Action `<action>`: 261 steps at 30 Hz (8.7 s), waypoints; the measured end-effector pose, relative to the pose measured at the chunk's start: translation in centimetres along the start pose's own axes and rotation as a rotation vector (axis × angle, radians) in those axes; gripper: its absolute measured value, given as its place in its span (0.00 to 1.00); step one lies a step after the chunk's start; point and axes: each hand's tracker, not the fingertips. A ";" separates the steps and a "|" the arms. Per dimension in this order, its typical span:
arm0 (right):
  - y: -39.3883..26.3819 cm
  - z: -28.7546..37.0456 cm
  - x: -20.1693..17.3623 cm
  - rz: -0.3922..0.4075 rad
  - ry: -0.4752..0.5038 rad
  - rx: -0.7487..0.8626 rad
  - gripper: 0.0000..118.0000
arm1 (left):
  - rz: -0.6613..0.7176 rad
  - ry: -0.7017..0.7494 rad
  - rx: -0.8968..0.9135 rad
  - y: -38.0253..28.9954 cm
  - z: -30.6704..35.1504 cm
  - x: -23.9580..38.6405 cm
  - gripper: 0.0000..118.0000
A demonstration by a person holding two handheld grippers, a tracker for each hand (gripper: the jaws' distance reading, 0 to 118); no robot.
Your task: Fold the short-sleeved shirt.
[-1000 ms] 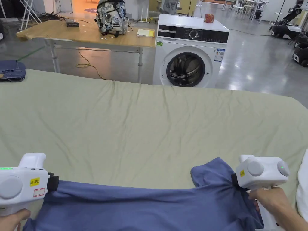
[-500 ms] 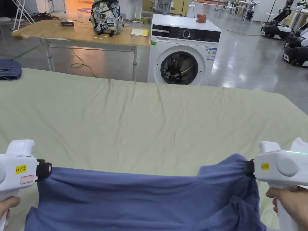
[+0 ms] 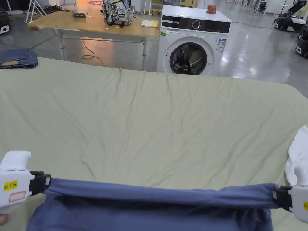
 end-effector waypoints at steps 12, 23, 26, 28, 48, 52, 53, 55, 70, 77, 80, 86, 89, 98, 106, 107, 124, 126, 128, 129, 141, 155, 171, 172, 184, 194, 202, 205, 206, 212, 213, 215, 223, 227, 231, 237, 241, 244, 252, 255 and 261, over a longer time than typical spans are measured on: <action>-8.7 -5.5 1.7 0.004 -0.020 -0.269 0.00 | 0.001 0.008 -0.217 -6.8 -2.1 -0.7 0.00; -7.7 -5.5 0.9 0.022 -0.162 -0.233 0.57 | 0.067 0.012 -0.169 -5.8 -1.8 -0.3 0.34; -6.2 -3.2 0.4 0.016 -0.191 -0.104 0.62 | 0.037 0.041 -0.062 -4.2 -0.3 0.7 0.52; -4.7 -2.1 -0.1 0.003 -0.173 -0.031 0.62 | 0.032 0.023 0.007 -2.9 0.4 1.5 0.52; 1.2 -0.4 -12.9 -0.087 -0.063 0.788 0.00 | -0.172 0.249 0.760 1.7 2.4 12.1 0.00; 1.6 -0.2 -13.9 -0.061 -0.068 0.829 0.00 | -0.108 0.223 0.768 1.8 2.9 10.7 0.00; 1.7 -0.3 -14.0 -0.059 -0.067 0.833 0.00 | -0.099 0.219 0.756 1.9 3.0 10.2 0.00; 1.9 -0.5 -14.3 -0.040 -0.064 0.833 0.00 | -0.059 0.163 0.700 1.9 3.3 8.3 0.00; 1.8 -2.6 -14.4 0.005 -0.057 0.779 0.00 | 0.294 -0.497 -0.103 -0.4 -3.0 -11.5 0.56; 1.4 -3.0 -14.3 0.005 -0.060 0.742 0.00 | 0.414 -0.541 -0.286 -3.3 -7.6 -14.0 0.63; 1.3 -3.0 -14.2 0.018 -0.063 0.737 0.00 | 0.475 -0.650 -0.257 -4.0 -8.5 -14.3 0.63; 1.0 -2.9 -14.2 0.028 -0.061 0.728 0.00 | 0.524 -0.813 -0.308 -5.6 -11.1 -10.8 0.49; 0.8 -3.0 -14.2 0.026 -0.056 0.717 0.00 | 0.522 -0.799 -0.296 -6.0 -12.5 -9.6 0.33; 0.5 -3.1 -13.8 0.030 -0.050 0.701 0.00 | 0.494 -0.646 -0.224 -5.7 -8.3 -7.0 0.03; 0.8 -2.8 -13.5 0.027 -0.050 0.707 0.00 | 0.433 -0.577 -0.157 -1.5 -4.2 -10.2 0.03; 0.9 -2.8 -13.5 0.026 -0.049 0.709 0.00 | 0.433 -0.565 -0.155 -1.0 -3.7 -11.0 0.03; 0.9 -2.8 -13.8 0.031 -0.026 0.704 0.00 | 0.401 -0.634 -0.173 1.3 -0.1 -5.1 0.03; 0.9 -2.8 -13.7 0.027 -0.024 0.701 0.00 | 0.402 -0.652 -0.182 1.7 -0.4 -3.4 0.03; 0.8 -2.8 -13.5 0.024 -0.025 0.698 0.00 | 0.387 -0.672 -0.194 1.9 -0.2 0.1 0.03; 0.7 -2.9 -13.5 0.024 -0.025 0.697 0.00 | 0.384 -0.672 -0.194 1.9 -0.6 1.1 0.03; 0.0 -3.0 -12.1 0.003 -0.044 0.674 0.00 | 0.333 -0.524 -0.466 -0.9 -12.3 11.4 0.03; -0.5 -3.2 -11.7 0.001 -0.048 0.645 0.00 | 0.314 -0.519 -0.429 0.3 -10.7 12.2 0.61; -1.3 -3.0 -10.7 -0.032 -0.044 0.627 0.00 | 0.274 -0.438 -0.298 1.6 -6.4 7.7 0.08; -1.3 -3.1 -10.7 -0.033 -0.043 0.625 0.00 | 0.259 -0.397 -0.324 1.2 -7.4 7.8 0.07; -2.2 -3.7 -10.2 -0.037 -0.045 0.593 0.00 | 0.261 -0.632 -0.454 -2.5 -13.2 15.0 0.05; -2.2 -3.3 -9.7 -0.048 -0.053 0.600 0.00 | 0.267 -0.604 -0.464 -3.4 -16.1 16.4 0.05; -2.1 -3.3 -9.9 -0.055 -0.043 0.615 0.00 | 0.364 -0.734 -0.399 -2.0 -13.7 12.8 0.23; -1.8 -3.2 -10.0 -0.048 -0.040 0.625 0.00 | 0.374 -0.692 -0.288 -0.7 -8.5 10.3 0.58; -1.6 -3.2 -10.1 -0.046 -0.038 0.624 0.00 | 0.369 -0.661 -0.268 -0.4 -7.8 9.0 0.59; -1.2 -3.3 -10.8 -0.035 -0.027 0.624 0.00 | 0.416 -0.590 -0.238 -0.5 -6.9 1.6 0.70; -1.2 -3.3 -10.8 -0.034 -0.025 0.624 0.00 | 0.423 -0.594 -0.245 -1.0 -7.2 0.9 0.70; -1.1 -3.4 -11.0 -0.029 -0.022 0.620 0.00 | 0.431 -0.613 -0.286 -2.2 -8.6 -0.6 0.70; -1.1 -3.4 -11.2 -0.021 -0.026 0.615 0.00 | 0.576 -0.840 -0.280 -5.9 -12.5 -1.2 0.62; -1.1 -3.4 -11.3 -0.024 -0.026 0.611 0.00 | 0.502 -0.814 -0.315 -6.4 -12.9 1.9 0.12; -1.2 -3.3 -11.4 -0.027 -0.028 0.611 0.00 | 0.528 -0.778 -0.265 -6.2 -12.7 1.6 0.05; -1.1 -3.2 -11.7 -0.026 -0.018 0.616 0.00 | 0.411 -0.727 -0.227 -4.1 -8.8 1.8 0.05; -0.8 -3.0 -12.1 -0.013 -0.012 0.622 0.00 | 0.380 -0.656 -0.180 -1.9 -6.2 -1.8 0.05; -0.6 -3.0 -12.3 -0.006 -0.004 0.625 0.00 | 0.374 -0.582 -0.134 -0.3 -2.4 -3.1 0.04; -0.2 -3.3 -13.2 0.008 0.021 0.625 0.00 | 0.337 -0.373 -0.073 1.8 3.5 -5.5 0.04; -0.1 -3.4 -13.3 0.010 0.028 0.621 0.00 | 0.329 -0.390 -0.080 2.3 3.9 -3.3 0.04; -0.3 -3.3 -13.3 0.011 0.025 0.622 0.00 | 0.267 -0.477 -0.097 3.4 3.2 2.2 0.04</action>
